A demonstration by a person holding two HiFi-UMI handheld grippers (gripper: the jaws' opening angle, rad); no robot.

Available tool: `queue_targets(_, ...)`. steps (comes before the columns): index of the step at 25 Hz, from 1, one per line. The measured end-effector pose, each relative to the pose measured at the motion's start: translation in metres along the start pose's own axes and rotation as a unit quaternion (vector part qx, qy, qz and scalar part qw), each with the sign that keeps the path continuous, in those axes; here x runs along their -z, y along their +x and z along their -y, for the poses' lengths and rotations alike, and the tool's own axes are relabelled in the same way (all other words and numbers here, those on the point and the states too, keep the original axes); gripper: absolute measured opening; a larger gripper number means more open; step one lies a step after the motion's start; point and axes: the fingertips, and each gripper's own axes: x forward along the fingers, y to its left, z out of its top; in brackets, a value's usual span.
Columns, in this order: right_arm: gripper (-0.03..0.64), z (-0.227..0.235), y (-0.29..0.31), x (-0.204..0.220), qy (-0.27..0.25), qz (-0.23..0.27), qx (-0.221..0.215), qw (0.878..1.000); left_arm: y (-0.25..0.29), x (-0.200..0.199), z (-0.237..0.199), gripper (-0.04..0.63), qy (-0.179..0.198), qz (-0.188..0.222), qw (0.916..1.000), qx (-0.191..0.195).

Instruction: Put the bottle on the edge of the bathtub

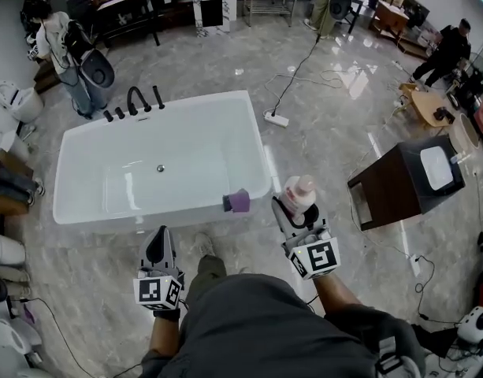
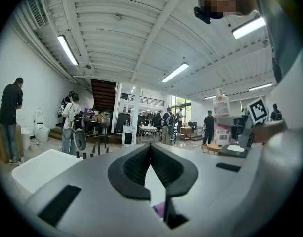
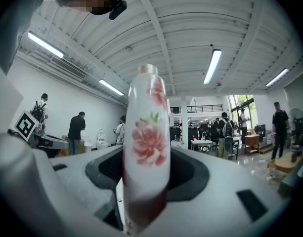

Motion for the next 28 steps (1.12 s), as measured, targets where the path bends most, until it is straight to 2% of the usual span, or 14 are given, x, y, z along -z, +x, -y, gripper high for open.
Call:
queue_targets(12,0.233,0.016,0.088,-0.004,-0.011,-0.003,0.022,1.000,0.108,-0.014,-0.042,-0.002,0.005,0.005,0.9989,0.047)
queue_targets(18,0.233,0.027,0.167,0.010,-0.007,-0.011,0.050,0.999,0.165,-0.011,-0.095,-0.002,0.003,-0.010,0.9981,0.060)
queue_targets(23,0.232,0.026,0.238,0.002,-0.009,-0.002,0.069,0.998,0.209,-0.018,-0.144,-0.002,0.008,-0.024,0.9962,0.083)
queue_targets(28,0.232,0.031,0.280,0.009,-0.012,-0.002,0.081,0.997,0.241,-0.015,-0.165,-0.002,0.007,-0.030,0.9948,0.097)
